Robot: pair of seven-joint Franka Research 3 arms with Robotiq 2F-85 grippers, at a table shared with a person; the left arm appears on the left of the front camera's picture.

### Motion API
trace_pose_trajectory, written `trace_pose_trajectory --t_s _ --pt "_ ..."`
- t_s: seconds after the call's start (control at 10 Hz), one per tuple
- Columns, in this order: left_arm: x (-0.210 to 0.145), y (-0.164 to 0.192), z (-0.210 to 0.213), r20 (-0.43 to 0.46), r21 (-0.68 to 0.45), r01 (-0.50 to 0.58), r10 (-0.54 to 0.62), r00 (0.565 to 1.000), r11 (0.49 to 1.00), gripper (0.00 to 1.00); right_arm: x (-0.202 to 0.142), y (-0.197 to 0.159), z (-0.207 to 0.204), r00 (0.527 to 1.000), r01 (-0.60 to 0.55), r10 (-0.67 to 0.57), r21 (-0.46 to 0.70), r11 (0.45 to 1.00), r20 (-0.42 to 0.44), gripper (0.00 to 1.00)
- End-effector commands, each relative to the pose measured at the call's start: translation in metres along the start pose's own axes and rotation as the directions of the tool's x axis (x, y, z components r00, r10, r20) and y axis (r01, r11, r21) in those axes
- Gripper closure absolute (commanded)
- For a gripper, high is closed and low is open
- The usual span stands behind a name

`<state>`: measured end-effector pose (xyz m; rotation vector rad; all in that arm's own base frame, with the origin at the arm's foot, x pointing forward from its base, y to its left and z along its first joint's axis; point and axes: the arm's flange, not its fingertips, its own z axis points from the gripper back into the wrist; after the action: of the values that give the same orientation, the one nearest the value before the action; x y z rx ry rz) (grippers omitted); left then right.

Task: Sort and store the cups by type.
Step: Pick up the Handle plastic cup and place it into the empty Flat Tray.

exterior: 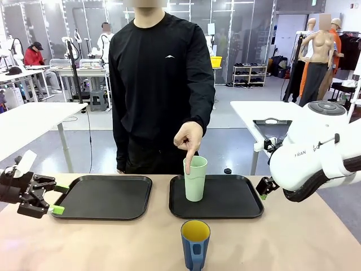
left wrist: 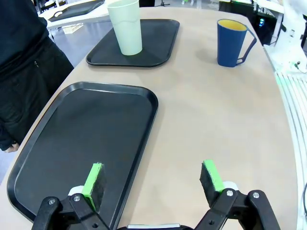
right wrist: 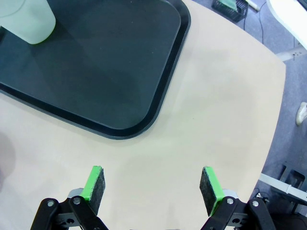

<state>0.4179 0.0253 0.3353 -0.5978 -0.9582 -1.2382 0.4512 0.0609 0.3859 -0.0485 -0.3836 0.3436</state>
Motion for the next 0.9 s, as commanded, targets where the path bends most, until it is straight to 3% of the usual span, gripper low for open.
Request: trace_pose_trajectory --t_s 0.0,0.4,0.7,0.8 --pt "-0.002 0.000 -0.002 0.003 -0.005 0.013 -0.013 1.000 1.000 0.00 -0.024 -0.010 0.004 0.993 -0.113 0.113 -0.004 0.994 0.037 0.00" --pt "-0.002 0.000 -0.002 0.003 -0.005 0.013 -0.013 1.000 1.000 0.00 -0.055 -0.039 0.006 0.979 -0.191 0.194 -0.048 0.980 0.066 0.00" --pt "-0.002 0.000 -0.002 0.003 -0.005 0.013 -0.013 1.000 1.000 0.00 -0.070 -0.049 0.002 0.955 -0.295 0.296 -0.030 0.955 0.022 0.00" --pt "-0.002 0.000 -0.002 0.003 -0.005 0.013 -0.013 1.000 1.000 0.00 -0.071 -0.052 0.001 0.934 -0.351 0.348 0.021 0.936 0.080 0.00"
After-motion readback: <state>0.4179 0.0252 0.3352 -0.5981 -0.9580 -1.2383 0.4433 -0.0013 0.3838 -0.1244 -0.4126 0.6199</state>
